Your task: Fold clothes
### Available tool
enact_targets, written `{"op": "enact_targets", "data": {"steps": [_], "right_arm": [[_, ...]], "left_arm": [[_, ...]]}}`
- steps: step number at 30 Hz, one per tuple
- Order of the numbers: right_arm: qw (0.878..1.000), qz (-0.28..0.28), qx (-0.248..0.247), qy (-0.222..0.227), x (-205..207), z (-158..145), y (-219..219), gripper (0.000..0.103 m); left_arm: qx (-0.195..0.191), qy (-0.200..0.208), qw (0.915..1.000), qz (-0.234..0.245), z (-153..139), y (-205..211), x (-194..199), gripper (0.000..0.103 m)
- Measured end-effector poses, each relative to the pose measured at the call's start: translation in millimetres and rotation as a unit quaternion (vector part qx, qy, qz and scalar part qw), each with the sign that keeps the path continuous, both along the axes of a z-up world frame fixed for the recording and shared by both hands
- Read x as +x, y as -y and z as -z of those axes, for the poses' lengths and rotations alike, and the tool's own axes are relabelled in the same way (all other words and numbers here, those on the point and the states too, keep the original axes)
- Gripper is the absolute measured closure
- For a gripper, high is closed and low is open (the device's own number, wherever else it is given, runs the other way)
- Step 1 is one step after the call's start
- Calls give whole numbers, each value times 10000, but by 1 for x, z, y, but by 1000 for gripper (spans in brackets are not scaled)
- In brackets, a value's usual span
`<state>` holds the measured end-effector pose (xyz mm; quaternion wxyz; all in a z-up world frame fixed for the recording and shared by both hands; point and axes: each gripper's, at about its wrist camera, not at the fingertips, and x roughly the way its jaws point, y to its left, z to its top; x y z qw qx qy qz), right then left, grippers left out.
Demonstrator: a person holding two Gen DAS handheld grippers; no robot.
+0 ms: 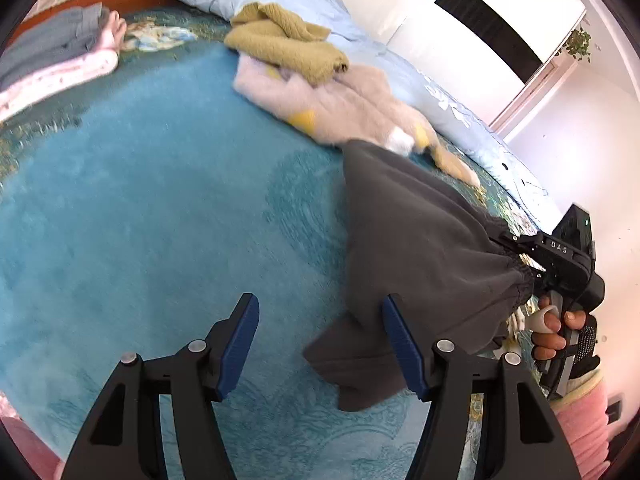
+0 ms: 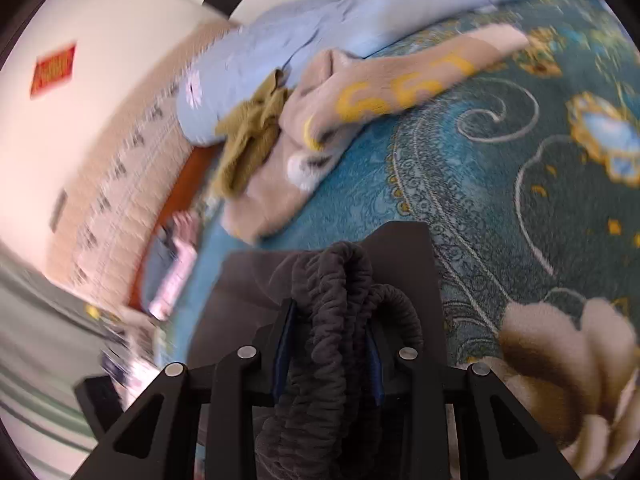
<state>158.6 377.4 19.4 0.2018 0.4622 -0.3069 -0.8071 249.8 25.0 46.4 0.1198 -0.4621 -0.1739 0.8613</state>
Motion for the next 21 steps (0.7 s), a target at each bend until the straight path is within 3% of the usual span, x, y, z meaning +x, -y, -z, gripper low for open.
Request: {"op": "enact_targets", "data": {"steps": [4, 7, 11, 13, 15, 19, 21], "right_arm": [[9990, -141, 414, -126, -8, -16, 12, 70], [9981, -142, 591, -49, -11, -10, 16, 70], [9998, 36, 159, 135, -7, 2, 1, 67], [9997, 101, 57, 217, -5, -3, -4, 61], [9994, 195, 277, 111, 1, -20, -6, 60], [9881, 854, 1275, -113, 24, -58, -17, 60], [9846, 889, 1447, -416, 37, -74, -6, 60]], "left_arm": [[-115, -217, 9996, 105, -12, -5, 1, 38], [-175, -181, 9995, 184, -9, -13, 1, 38], [-251, -242, 9991, 230, -13, -15, -3, 38], [-289, -301, 9988, 244, -17, -15, -5, 38], [-296, -441, 9984, 214, -24, -10, -8, 38], [-327, -694, 9971, 26, -39, 0, -17, 38], [-312, -718, 9969, 112, -44, -11, -23, 38]]}}
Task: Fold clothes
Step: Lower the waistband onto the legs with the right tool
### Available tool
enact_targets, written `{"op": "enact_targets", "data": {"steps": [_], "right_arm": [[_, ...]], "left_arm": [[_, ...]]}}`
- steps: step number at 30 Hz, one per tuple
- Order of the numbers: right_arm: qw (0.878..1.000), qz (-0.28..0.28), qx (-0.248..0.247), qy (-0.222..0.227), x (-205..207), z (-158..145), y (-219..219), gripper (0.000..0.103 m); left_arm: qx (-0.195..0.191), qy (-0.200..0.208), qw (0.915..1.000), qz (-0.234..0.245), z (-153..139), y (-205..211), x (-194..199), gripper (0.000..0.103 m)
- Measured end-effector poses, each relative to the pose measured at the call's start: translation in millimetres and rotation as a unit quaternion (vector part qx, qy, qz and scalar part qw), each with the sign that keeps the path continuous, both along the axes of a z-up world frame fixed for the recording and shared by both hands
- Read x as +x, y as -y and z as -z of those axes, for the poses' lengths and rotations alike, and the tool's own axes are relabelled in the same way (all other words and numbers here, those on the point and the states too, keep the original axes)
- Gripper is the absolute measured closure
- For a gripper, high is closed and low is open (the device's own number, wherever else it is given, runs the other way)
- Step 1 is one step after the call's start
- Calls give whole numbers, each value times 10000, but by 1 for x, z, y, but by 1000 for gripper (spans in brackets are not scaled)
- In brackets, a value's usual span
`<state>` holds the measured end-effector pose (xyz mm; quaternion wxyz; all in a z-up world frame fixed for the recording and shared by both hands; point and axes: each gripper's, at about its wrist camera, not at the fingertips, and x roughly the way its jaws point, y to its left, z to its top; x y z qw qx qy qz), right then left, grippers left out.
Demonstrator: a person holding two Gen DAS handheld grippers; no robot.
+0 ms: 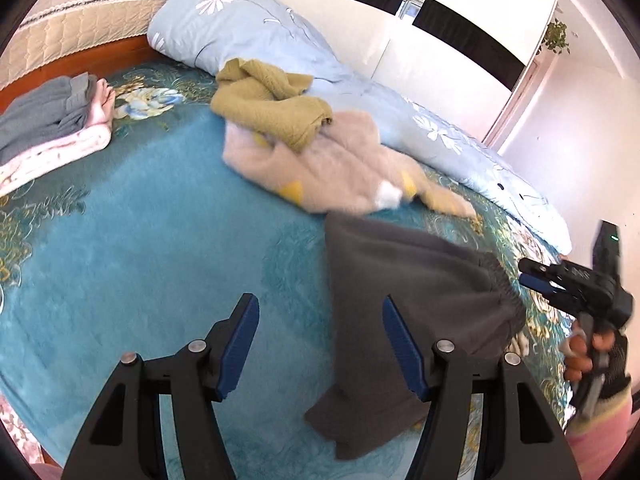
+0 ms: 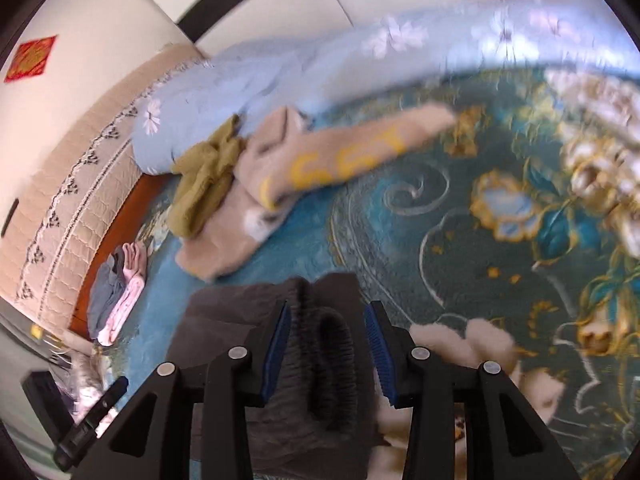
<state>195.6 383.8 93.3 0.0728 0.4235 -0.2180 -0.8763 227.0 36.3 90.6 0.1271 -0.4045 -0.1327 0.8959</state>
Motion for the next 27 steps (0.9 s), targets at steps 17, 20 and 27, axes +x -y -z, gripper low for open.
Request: {"op": "enact_targets", "data": {"steps": [17, 20, 27], "right_arm": [[9907, -875, 1033, -103, 35, 46, 75, 62], [9921, -829, 945, -17, 29, 51, 75, 62], [9930, -763, 900, -5, 24, 56, 76, 62]], "left_arm": [[-361, 232, 9930, 1101, 47, -72, -4, 35], [-159, 350, 9932, 1098, 53, -69, -9, 35], [361, 541, 9919, 1090, 61, -59, -15, 33]]}}
